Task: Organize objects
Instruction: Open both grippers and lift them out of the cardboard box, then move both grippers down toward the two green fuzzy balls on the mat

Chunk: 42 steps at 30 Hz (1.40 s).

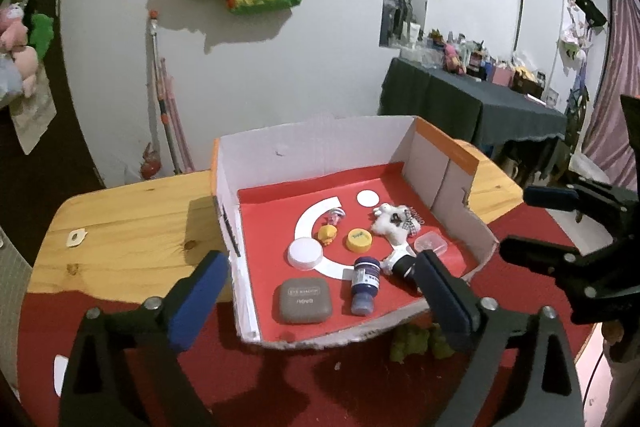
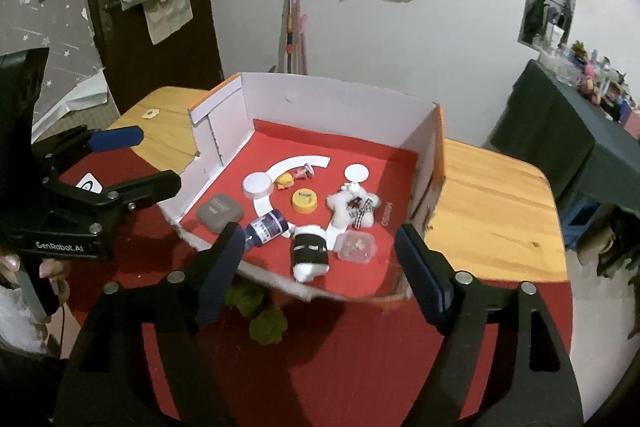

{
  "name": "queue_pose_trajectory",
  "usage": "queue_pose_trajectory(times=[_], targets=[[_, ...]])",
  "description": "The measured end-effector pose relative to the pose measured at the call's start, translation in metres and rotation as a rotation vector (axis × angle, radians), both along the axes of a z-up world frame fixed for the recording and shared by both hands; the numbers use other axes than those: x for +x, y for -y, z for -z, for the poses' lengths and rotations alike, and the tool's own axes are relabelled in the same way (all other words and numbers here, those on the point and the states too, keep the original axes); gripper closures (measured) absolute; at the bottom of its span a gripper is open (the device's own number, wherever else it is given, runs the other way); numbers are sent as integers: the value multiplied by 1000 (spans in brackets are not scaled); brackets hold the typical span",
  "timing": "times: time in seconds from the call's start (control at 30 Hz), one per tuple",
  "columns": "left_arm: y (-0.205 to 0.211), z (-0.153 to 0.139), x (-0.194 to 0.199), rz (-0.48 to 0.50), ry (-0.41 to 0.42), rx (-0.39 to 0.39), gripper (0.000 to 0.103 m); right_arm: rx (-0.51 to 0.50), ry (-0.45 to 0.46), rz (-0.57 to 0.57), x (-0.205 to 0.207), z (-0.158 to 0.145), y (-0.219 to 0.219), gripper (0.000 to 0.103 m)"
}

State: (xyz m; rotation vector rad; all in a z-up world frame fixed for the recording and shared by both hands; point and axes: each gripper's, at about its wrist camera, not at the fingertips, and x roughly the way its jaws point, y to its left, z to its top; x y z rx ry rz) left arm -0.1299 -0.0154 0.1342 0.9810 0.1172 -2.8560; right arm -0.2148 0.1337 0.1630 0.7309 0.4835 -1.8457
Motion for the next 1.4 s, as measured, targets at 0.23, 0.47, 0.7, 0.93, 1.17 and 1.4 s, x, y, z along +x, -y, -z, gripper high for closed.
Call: queue_pose_trajectory(times=[0.23, 0.47, 0.7, 0.93, 1.17, 1.4], targets=[[-13, 6, 30, -27, -50, -12, 0, -79, 30, 69, 14, 12, -30, 17], [-17, 33, 48, -77, -42, 17, 0, -118, 31, 140, 22, 40, -43, 15], [-21, 75, 50, -87, 37, 35, 0, -47, 24, 144, 33, 85, -36, 14], [-21, 99, 45, -83, 104, 62, 0, 3, 32, 131, 37, 107, -29, 14], [-22, 102, 43, -71, 116, 69, 0, 9, 50, 136, 32, 110, -29, 14], [-21, 104, 40, -68, 128, 78, 0, 22, 70, 134, 27, 113, -26, 14]])
